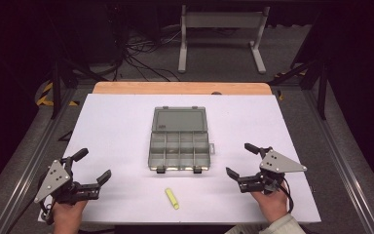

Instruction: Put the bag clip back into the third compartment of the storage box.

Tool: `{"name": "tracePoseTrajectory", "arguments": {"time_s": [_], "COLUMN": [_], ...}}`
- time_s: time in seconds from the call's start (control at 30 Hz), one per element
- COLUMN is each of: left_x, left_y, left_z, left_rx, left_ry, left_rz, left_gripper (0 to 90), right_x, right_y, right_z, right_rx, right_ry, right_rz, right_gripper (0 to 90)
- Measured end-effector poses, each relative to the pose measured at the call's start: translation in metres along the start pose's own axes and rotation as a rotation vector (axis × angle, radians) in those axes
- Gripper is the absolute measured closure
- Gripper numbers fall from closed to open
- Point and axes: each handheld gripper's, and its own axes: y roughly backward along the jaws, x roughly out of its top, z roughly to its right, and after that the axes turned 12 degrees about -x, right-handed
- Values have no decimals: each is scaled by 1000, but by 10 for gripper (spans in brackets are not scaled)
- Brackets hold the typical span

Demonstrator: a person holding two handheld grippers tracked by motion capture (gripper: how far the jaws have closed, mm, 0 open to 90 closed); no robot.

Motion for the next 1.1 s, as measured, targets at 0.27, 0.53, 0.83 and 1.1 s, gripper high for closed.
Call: {"name": "tracePoseTrajectory", "arguments": {"time_s": [0.27,0.53,0.83,1.1], "left_x": [0,0,0,0], "left_y": [0,-1,-1,-2], "left_z": [0,0,-1,-1], "left_rx": [-2,-4,-9,-12], "left_ry": [2,-3,-3,-3], "left_rz": [0,-6,-11,-10], "left_gripper": [14,15,16,17], "right_x": [16,28,40,47], "right_y": [-19,-34,-54,-66], "right_z": [-17,-32,-54,-70], "right_rx": [71,132,224,269], "right_ry": [22,37,49,76], "right_rz": [4,17,26,17], "right_gripper": [46,47,47,47]}}
